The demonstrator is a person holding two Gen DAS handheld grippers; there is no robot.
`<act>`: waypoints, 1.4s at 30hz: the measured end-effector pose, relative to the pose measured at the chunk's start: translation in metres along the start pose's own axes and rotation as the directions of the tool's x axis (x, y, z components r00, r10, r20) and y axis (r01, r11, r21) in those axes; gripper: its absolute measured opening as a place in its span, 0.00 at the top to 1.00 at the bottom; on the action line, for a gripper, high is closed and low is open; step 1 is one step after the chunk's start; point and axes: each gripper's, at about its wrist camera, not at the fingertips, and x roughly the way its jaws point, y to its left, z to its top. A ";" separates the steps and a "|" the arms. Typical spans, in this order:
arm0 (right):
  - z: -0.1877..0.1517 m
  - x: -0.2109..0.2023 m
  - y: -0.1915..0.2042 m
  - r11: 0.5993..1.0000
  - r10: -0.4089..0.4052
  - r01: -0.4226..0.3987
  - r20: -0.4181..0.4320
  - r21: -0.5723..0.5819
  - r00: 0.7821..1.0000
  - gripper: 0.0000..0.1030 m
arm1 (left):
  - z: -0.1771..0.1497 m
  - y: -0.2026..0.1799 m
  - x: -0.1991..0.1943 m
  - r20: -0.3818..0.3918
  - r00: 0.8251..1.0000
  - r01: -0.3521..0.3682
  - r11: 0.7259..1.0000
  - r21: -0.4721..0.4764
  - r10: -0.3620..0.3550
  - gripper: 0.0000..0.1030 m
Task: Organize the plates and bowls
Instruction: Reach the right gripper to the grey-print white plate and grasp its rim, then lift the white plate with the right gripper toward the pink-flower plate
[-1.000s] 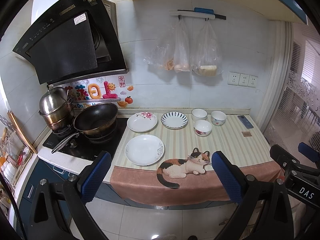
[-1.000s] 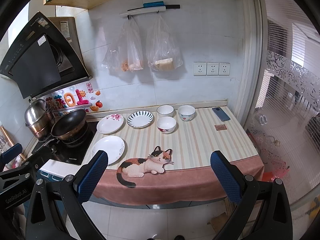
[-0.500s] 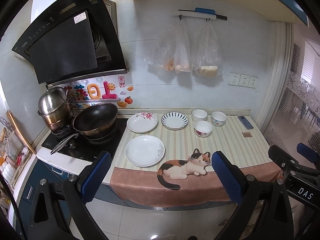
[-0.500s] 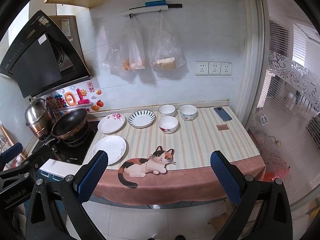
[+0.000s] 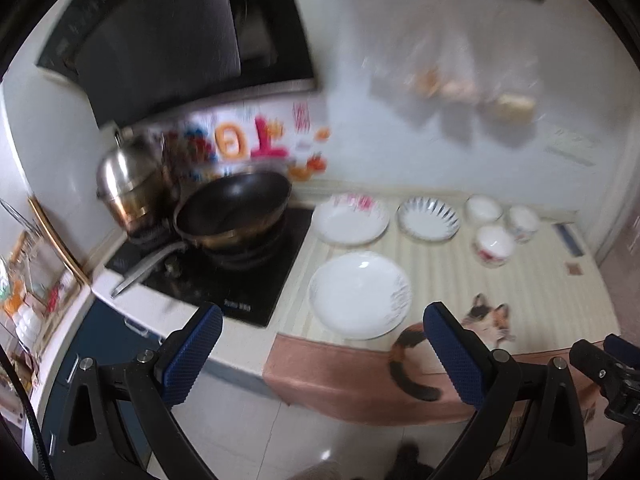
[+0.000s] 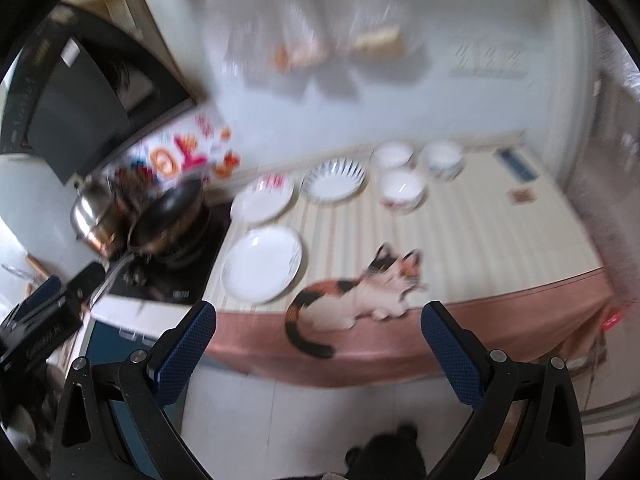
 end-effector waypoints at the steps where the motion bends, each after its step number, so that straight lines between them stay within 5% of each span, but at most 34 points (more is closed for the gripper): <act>1: 0.005 0.020 0.001 1.000 0.008 -0.008 -0.033 -0.002 0.999 0.00 | 0.003 0.004 0.021 -0.028 1.000 -0.013 1.000 -0.015 0.013 0.00; 7: 0.038 0.160 -0.001 0.995 0.093 -0.098 -0.198 -0.013 0.976 0.00 | 0.013 0.023 0.141 -0.221 0.975 -0.032 0.998 -0.059 0.018 0.00; 12: 0.068 0.287 -0.011 0.981 0.192 -0.193 -0.350 0.033 0.917 0.00 | 0.015 0.027 0.242 -0.396 0.918 -0.030 0.995 -0.093 -0.009 0.02; 18: 0.085 0.401 -0.013 0.970 0.218 -0.244 -0.504 0.015 0.836 0.05 | 0.004 0.028 0.329 -0.523 0.851 -0.032 0.989 -0.145 -0.049 0.15; 21: 0.088 0.440 -0.006 0.959 0.240 -0.284 -0.567 0.010 0.788 0.21 | -0.004 0.032 0.363 -0.572 0.817 -0.037 0.981 -0.189 -0.079 0.28; 25: 0.088 0.473 0.006 0.946 0.259 -0.325 -0.599 -0.002 0.757 0.45 | -0.015 0.039 0.386 -0.615 0.777 -0.025 0.971 -0.237 -0.131 0.58; 28: 0.086 0.486 0.014 0.946 0.258 -0.325 -0.614 0.003 0.746 0.69 | -0.018 0.040 0.390 -0.617 0.773 -0.006 0.970 -0.243 -0.150 0.65; 31: 0.086 0.494 0.016 0.951 0.254 -0.308 -0.601 0.015 0.758 0.79 | -0.019 0.043 0.385 -0.599 0.784 0.007 0.968 -0.252 -0.162 0.65; 42: 0.089 0.470 0.005 0.961 0.232 -0.275 -0.591 0.017 0.773 0.83 | -0.022 0.021 0.370 -0.591 0.787 0.033 0.969 -0.245 -0.176 0.67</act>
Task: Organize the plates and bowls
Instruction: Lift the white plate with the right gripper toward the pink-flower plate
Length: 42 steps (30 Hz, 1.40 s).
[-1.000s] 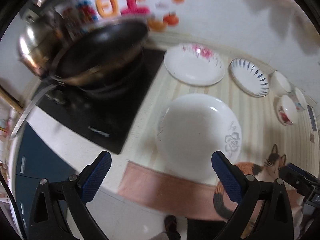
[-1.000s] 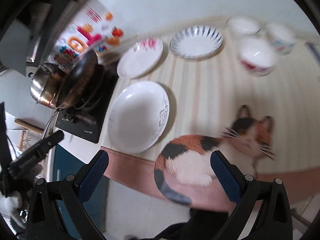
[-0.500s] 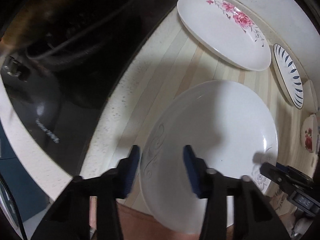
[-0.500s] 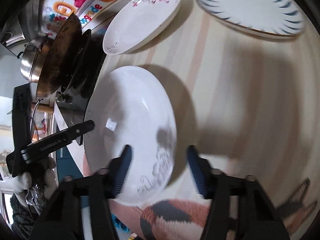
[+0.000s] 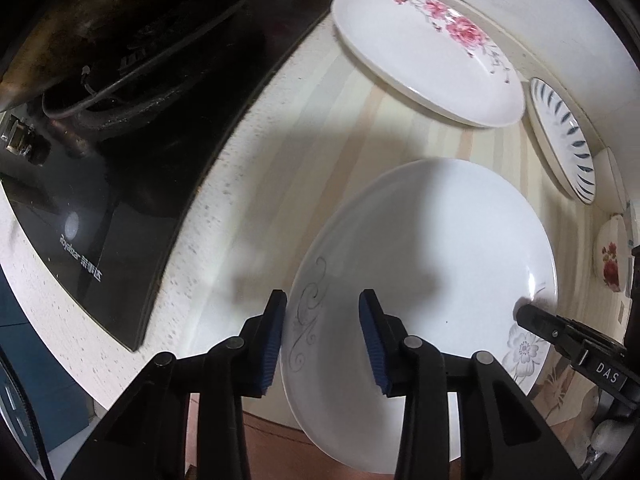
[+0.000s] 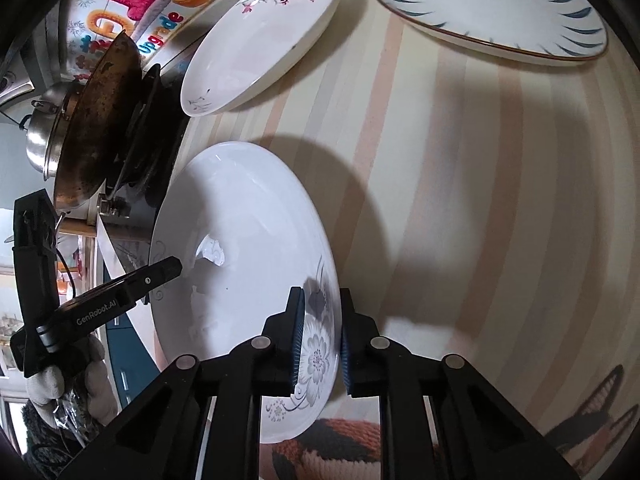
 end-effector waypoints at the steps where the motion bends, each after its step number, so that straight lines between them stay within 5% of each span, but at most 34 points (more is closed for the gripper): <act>1: -0.001 -0.003 0.000 1.000 0.000 0.000 0.002 0.001 1.000 0.83 | -0.003 -0.005 -0.004 0.001 1.000 0.003 1.000 0.004 -0.003 0.67; 21: -0.062 -0.119 -0.096 0.992 -0.044 0.030 0.115 0.121 0.992 0.83 | -0.034 -0.139 -0.007 -0.005 0.996 0.092 0.978 0.186 -0.093 0.67; 30: -0.080 -0.113 -0.136 0.980 -0.058 0.036 0.106 0.195 0.993 0.83 | -0.038 -0.166 0.016 -0.030 0.998 0.064 0.969 0.239 -0.059 0.67; 42: -0.080 -0.101 -0.136 0.977 -0.064 0.046 0.081 0.208 0.995 0.83 | -0.028 -0.181 0.041 -0.048 0.998 0.050 0.972 0.230 -0.040 0.67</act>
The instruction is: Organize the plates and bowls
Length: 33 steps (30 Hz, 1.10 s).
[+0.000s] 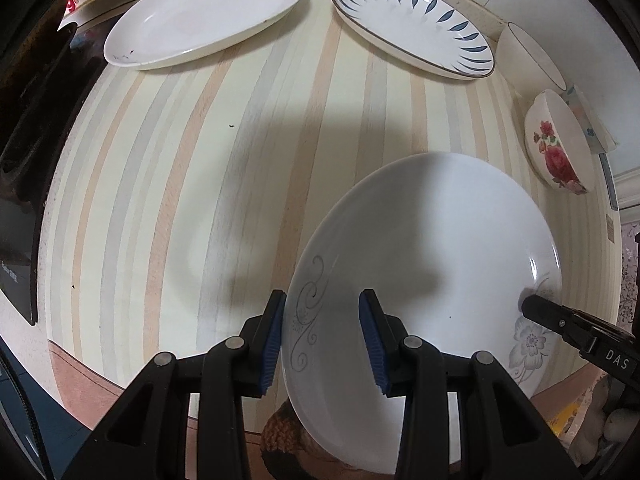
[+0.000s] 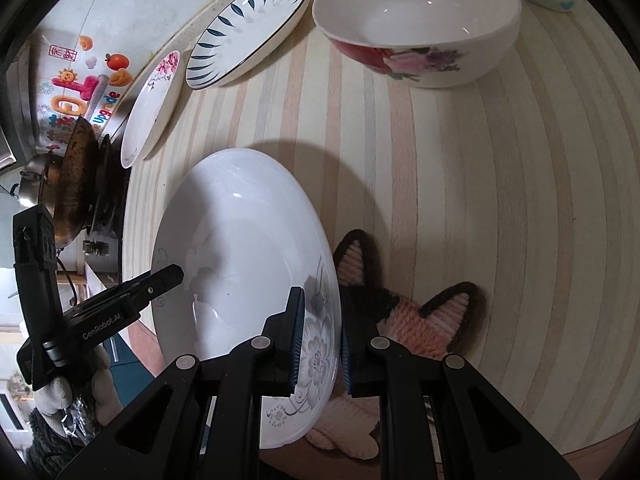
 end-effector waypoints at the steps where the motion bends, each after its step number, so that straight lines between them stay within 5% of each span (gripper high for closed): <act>1: 0.001 0.001 0.000 1.000 -0.002 0.002 -0.004 0.003 1.000 0.83 | 0.001 -0.001 0.001 0.000 1.000 0.000 1.000 0.001 0.000 0.67; 5: 0.004 0.004 0.000 1.000 -0.003 0.003 -0.045 0.013 0.999 0.81 | 0.008 -0.002 -0.001 -0.010 1.000 0.021 1.000 -0.006 -0.022 0.67; 8: 0.005 -0.009 -0.004 0.999 -0.019 0.022 -0.087 0.034 0.996 0.80 | 0.016 0.006 -0.036 0.070 0.996 0.053 0.998 -0.021 -0.051 0.67; 13: 0.024 -0.066 0.034 0.998 -0.002 0.001 -0.003 -0.056 1.000 0.79 | 0.056 0.035 -0.085 0.220 0.975 0.049 0.995 -0.088 -0.029 0.58; 15: 0.049 -0.076 0.068 0.992 0.048 -0.042 0.046 -0.115 0.998 0.67 | 0.075 0.055 -0.087 0.252 0.968 0.022 0.991 -0.129 0.012 0.53; 17: 0.076 -0.072 0.098 0.982 0.095 -0.081 0.076 -0.173 0.993 0.43 | 0.091 0.077 -0.077 0.256 0.966 0.012 0.983 -0.181 0.035 0.53; 22: 0.176 -0.008 0.173 0.956 0.149 -0.121 0.086 -0.268 0.985 0.43 | 0.133 0.133 -0.039 0.229 0.968 -0.018 0.944 -0.329 0.098 0.53; 26: 0.243 0.053 0.214 0.942 0.091 -0.059 0.085 -0.330 0.992 0.45 | 0.156 0.155 -0.022 0.218 0.967 -0.040 0.920 -0.389 0.134 0.53; 33: 0.301 0.124 0.251 0.915 0.023 0.009 0.073 -0.404 0.997 0.65 | 0.178 0.172 0.005 0.205 0.968 -0.050 0.908 -0.417 0.148 0.57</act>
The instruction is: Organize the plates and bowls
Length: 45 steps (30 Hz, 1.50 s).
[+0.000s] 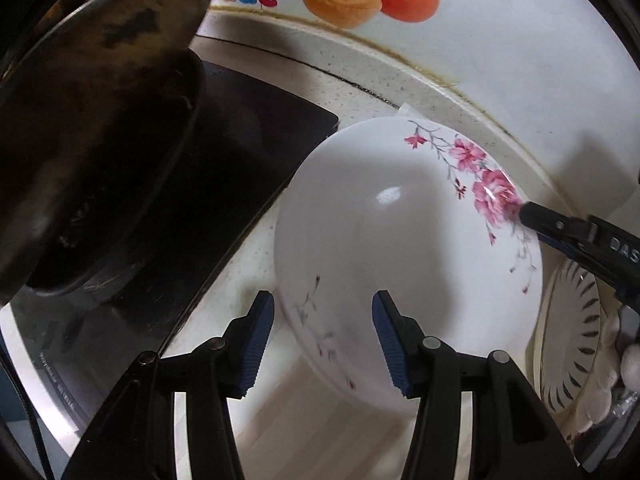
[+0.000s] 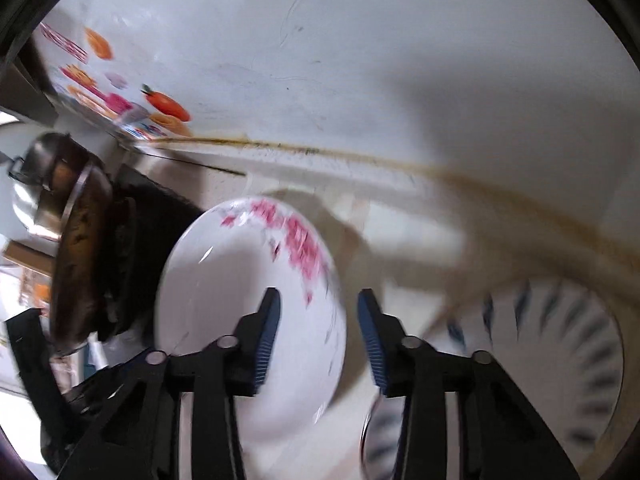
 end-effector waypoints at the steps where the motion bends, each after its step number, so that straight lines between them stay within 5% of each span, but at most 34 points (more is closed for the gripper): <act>1: 0.003 0.006 0.000 1.000 -0.004 0.004 -0.006 -0.004 1.000 0.69 | 0.002 0.000 0.003 0.002 1.000 -0.004 1.000 0.000 0.004 0.61; 5: 0.011 0.026 0.002 0.999 -0.037 0.037 -0.009 -0.008 0.999 0.81 | -0.001 0.000 0.008 0.030 0.999 -0.046 0.999 0.020 0.045 0.68; 13: 0.006 0.022 -0.008 1.000 -0.011 0.011 0.006 0.005 1.000 0.81 | -0.004 0.000 0.001 0.033 0.999 0.003 1.000 0.003 -0.004 0.70; 24: -0.025 -0.047 -0.017 0.999 0.001 -0.002 0.025 0.047 1.000 0.81 | -0.021 -0.015 -0.047 0.044 0.996 0.075 0.996 0.043 -0.077 0.70; 35: -0.110 -0.161 -0.023 0.996 -0.018 0.010 0.083 0.089 0.996 0.81 | -0.069 -0.043 -0.111 0.045 0.988 0.139 0.977 0.162 -0.148 0.70; 45: -0.207 -0.225 -0.039 0.984 -0.055 0.035 0.114 0.172 0.992 0.81 | -0.135 -0.067 -0.140 -0.008 0.982 0.183 0.937 0.299 -0.189 0.70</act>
